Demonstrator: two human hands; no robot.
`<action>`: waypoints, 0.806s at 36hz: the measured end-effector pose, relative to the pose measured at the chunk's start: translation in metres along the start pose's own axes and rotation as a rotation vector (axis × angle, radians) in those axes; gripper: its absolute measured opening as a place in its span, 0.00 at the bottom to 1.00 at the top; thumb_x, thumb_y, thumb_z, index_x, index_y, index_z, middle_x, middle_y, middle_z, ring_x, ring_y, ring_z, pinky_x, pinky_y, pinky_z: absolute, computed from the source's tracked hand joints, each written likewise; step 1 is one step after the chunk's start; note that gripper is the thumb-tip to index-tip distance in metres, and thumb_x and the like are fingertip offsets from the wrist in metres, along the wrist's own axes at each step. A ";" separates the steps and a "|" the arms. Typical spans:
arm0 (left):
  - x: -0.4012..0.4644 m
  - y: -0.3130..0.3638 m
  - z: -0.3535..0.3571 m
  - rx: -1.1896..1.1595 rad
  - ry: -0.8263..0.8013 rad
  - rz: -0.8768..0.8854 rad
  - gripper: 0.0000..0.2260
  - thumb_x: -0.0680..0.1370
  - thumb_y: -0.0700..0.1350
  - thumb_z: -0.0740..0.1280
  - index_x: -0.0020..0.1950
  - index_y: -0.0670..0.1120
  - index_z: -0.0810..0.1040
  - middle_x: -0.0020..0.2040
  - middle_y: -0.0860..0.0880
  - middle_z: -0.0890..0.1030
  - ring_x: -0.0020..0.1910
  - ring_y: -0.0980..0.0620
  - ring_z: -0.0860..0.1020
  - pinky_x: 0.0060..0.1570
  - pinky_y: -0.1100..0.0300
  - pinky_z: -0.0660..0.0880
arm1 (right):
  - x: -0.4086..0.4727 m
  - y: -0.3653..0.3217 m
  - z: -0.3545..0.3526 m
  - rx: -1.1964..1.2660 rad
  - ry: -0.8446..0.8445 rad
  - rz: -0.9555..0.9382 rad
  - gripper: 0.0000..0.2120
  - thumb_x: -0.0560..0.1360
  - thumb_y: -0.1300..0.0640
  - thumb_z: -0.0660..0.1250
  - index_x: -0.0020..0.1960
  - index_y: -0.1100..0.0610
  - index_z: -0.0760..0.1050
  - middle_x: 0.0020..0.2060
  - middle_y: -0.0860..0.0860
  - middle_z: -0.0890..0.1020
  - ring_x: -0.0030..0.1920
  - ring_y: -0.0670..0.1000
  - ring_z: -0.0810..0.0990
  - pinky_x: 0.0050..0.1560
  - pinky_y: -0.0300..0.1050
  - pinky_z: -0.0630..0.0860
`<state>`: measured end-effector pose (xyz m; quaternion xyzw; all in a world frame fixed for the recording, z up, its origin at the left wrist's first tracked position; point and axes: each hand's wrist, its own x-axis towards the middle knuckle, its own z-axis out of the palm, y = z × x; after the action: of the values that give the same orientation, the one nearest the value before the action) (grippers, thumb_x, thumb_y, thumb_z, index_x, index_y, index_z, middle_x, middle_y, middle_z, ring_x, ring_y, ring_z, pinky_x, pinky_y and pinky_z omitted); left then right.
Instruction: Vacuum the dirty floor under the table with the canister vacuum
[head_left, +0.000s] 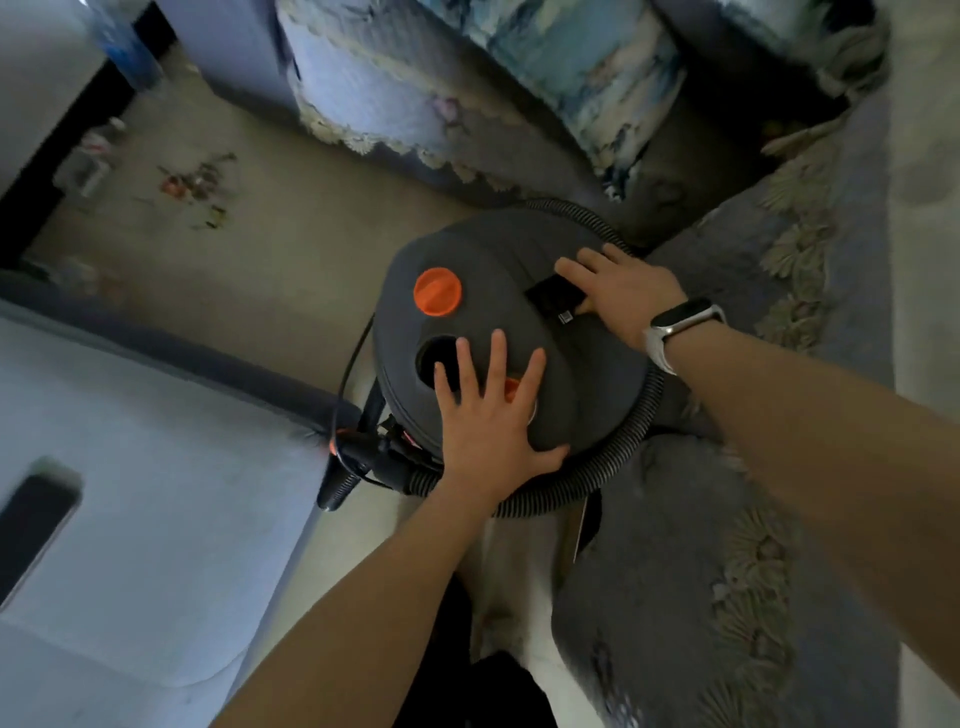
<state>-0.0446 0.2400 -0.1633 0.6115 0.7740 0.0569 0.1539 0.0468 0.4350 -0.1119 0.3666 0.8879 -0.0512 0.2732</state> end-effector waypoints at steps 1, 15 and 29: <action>0.007 0.000 -0.001 -0.008 -0.006 0.013 0.46 0.62 0.72 0.62 0.76 0.52 0.60 0.77 0.39 0.59 0.72 0.28 0.58 0.66 0.30 0.57 | 0.005 0.005 -0.001 0.007 0.003 0.012 0.27 0.83 0.55 0.55 0.78 0.49 0.48 0.76 0.53 0.55 0.77 0.59 0.51 0.70 0.58 0.62; 0.093 0.018 -0.020 -0.001 -0.138 0.114 0.48 0.63 0.68 0.70 0.77 0.53 0.57 0.78 0.39 0.52 0.74 0.27 0.50 0.69 0.34 0.56 | 0.039 0.071 -0.018 0.036 0.011 0.068 0.26 0.81 0.53 0.56 0.77 0.51 0.53 0.72 0.55 0.62 0.72 0.61 0.60 0.68 0.60 0.63; 0.195 -0.051 -0.073 0.195 -0.249 0.367 0.45 0.69 0.69 0.65 0.77 0.61 0.41 0.79 0.42 0.42 0.76 0.38 0.51 0.74 0.46 0.45 | 0.084 0.100 -0.031 0.202 0.010 0.127 0.27 0.81 0.49 0.57 0.76 0.58 0.54 0.67 0.59 0.68 0.65 0.64 0.67 0.68 0.58 0.62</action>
<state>-0.1541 0.4230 -0.1412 0.7562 0.6267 -0.0671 0.1756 0.0518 0.5687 -0.1188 0.4480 0.8546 -0.1209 0.2331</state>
